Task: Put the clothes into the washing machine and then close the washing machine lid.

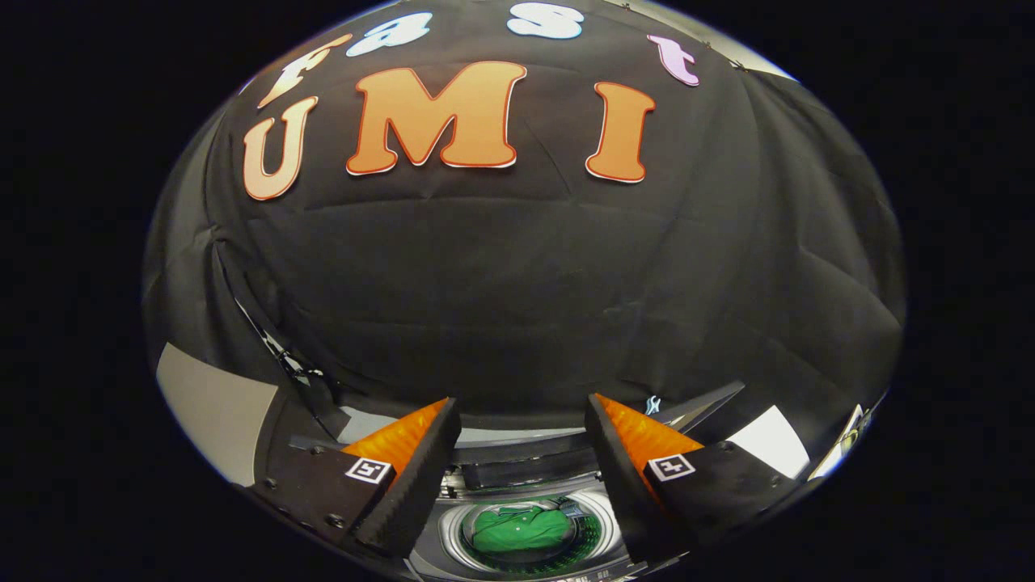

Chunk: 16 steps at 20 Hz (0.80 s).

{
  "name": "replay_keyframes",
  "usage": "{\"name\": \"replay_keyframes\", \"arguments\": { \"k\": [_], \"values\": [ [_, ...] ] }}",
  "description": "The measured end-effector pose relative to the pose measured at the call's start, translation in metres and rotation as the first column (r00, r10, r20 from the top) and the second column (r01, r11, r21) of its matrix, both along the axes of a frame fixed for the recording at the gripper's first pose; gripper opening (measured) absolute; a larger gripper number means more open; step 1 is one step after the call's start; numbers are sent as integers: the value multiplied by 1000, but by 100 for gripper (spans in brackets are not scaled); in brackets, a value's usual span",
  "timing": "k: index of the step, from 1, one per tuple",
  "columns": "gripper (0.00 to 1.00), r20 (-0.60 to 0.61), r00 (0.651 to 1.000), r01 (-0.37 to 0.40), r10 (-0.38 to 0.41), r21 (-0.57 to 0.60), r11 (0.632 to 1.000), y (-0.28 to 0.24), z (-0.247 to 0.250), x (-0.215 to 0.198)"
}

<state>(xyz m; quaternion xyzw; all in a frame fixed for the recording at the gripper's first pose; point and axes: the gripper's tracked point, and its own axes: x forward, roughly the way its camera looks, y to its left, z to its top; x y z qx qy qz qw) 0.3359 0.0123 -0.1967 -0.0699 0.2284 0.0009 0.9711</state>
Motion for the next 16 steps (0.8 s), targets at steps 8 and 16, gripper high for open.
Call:
{"name": "replay_keyframes", "arguments": {
  "k": [8, 16],
  "values": [
    [100, 15, 1000, -1, 1, -6, 1000, -8, -8, -41],
    [99, -8, 1000, 1, -1, -43, 999, -20, -38, -99]
  ]
}}
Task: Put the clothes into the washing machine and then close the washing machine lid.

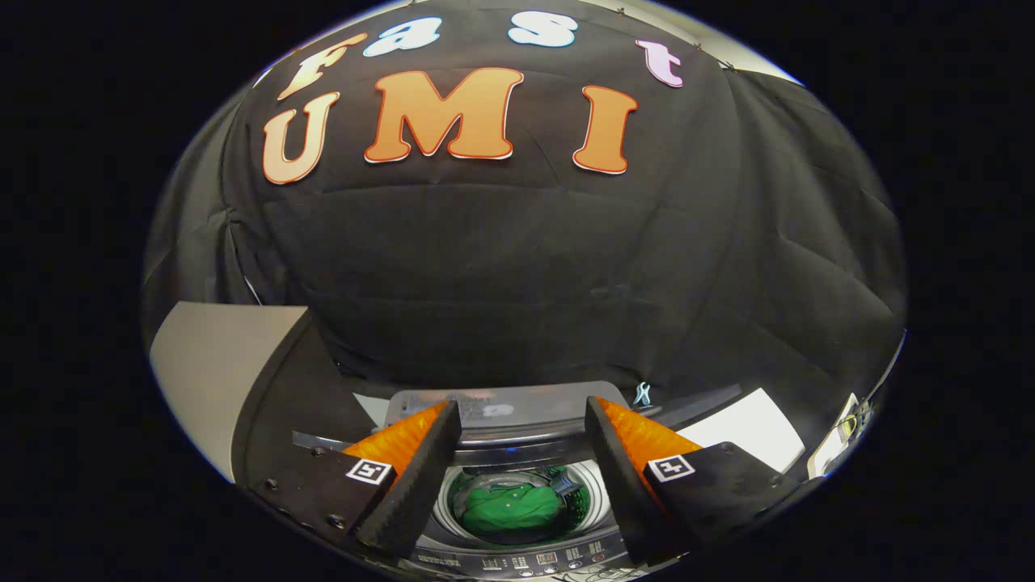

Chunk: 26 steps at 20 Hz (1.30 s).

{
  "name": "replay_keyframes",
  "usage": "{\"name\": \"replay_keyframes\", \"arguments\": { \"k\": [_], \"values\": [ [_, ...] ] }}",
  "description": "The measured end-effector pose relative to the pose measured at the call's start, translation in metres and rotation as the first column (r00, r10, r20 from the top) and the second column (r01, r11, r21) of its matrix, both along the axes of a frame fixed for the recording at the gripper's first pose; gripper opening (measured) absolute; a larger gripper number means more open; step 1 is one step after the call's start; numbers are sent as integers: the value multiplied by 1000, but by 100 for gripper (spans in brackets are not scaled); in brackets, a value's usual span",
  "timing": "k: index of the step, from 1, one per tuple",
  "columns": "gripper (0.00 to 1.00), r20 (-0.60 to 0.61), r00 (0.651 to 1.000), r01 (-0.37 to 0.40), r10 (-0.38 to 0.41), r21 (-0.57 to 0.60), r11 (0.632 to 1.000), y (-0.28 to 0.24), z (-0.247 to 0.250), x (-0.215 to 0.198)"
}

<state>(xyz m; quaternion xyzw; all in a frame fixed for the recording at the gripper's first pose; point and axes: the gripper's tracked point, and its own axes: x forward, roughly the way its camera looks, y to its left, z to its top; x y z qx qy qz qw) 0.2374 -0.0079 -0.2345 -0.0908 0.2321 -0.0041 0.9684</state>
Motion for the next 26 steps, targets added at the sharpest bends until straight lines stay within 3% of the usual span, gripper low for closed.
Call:
{"name": "replay_keyframes", "arguments": {
  "k": [4, 10, 18, 26],
  "values": [
    [99, -63, 998, -1, -6, -118, 993, -20, -39, -35],
    [99, -92, 993, 78, -76, 16, 997, -45, -62, -56],
    [99, -41, 993, 118, -113, 133, 984, -79, -26, -53],
    [99, 62, 994, 75, -88, 196, 978, -107, 54, -35]
  ]
}}
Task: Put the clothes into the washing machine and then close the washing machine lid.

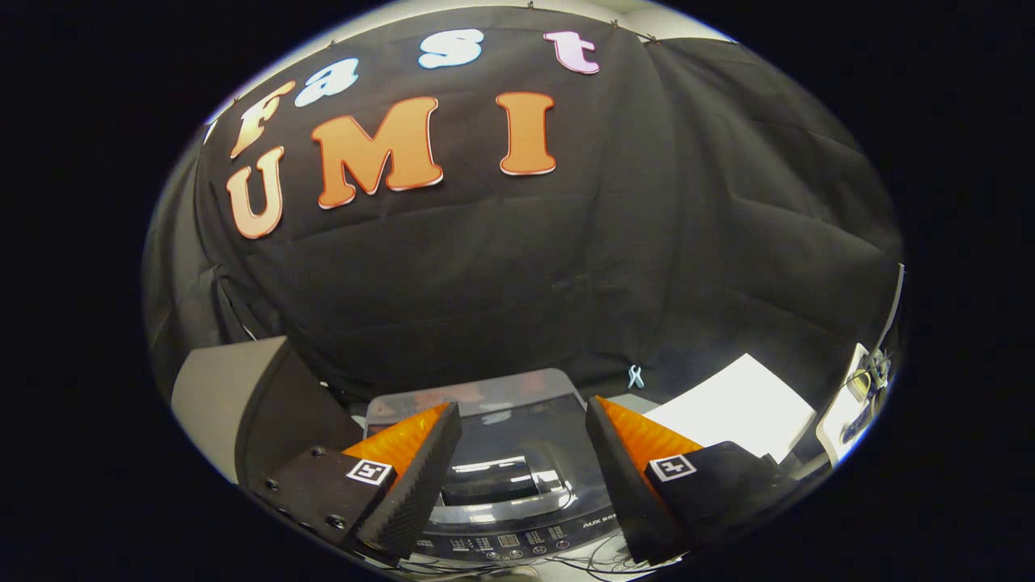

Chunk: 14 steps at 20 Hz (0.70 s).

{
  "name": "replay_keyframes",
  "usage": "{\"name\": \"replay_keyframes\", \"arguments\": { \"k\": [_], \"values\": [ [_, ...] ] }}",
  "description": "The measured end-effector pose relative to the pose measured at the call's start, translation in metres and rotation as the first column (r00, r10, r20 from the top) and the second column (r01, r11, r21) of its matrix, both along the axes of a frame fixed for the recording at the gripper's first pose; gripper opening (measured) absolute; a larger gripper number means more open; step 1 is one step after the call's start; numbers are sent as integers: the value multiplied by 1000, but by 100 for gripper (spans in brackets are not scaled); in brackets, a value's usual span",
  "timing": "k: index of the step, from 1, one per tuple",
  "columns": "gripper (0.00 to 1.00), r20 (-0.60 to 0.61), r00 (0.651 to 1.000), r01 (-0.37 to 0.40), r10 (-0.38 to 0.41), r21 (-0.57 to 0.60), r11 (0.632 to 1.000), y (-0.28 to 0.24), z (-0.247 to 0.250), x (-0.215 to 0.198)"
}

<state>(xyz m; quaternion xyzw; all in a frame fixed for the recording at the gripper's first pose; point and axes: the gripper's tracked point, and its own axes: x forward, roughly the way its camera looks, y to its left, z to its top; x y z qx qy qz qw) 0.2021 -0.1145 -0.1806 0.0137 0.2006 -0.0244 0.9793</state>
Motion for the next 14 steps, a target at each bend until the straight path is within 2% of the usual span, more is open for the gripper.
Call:
{"name": "replay_keyframes", "arguments": {
  "k": [4, 7, 14],
  "values": [
    [100, 51, 998, -22, 21, 16, 1000, -10, 48, 7],
    [99, 130, 990, -52, 47, 31, 998, -11, 103, 9],
    [98, 311, 947, -90, 83, 9, 996, -23, 229, -11]
  ]
}}
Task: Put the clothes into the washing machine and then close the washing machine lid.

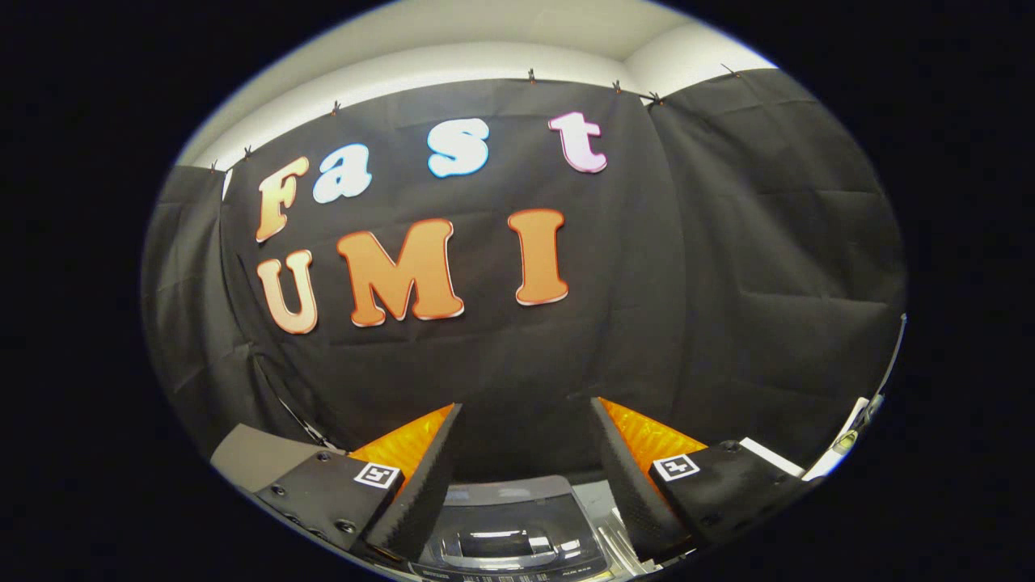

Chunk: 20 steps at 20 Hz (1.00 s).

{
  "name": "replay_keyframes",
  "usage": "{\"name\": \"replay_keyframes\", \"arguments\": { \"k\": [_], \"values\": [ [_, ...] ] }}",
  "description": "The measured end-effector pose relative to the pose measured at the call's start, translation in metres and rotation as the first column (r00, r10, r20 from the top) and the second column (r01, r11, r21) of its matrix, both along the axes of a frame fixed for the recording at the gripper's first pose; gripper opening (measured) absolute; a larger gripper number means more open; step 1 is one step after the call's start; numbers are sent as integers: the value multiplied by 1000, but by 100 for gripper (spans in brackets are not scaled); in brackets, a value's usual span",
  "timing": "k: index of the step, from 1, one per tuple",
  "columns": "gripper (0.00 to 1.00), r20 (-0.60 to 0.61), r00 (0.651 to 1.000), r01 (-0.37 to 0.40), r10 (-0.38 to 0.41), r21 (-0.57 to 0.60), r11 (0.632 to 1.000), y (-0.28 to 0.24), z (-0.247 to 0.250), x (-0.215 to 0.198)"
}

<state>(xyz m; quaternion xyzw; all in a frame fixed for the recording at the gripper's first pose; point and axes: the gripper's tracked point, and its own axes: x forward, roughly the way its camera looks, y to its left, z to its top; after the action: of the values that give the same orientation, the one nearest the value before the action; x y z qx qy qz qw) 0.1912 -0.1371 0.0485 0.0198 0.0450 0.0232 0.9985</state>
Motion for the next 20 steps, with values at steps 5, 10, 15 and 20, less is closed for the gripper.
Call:
{"name": "replay_keyframes", "arguments": {
  "k": [5, 10, 15, 20],
  "values": [
    [98, 86, 996, -14, 14, 6, 1000, -17, 58, -28],
    [98, 120, 993, -7, 9, -16, 1000, -30, 66, -37],
    [98, 115, 993, -1, 1, -4, 1000, -44, 58, -46],
    [98, 129, 991, 36, -36, -1, 999, -67, 61, -57]
  ]
}}
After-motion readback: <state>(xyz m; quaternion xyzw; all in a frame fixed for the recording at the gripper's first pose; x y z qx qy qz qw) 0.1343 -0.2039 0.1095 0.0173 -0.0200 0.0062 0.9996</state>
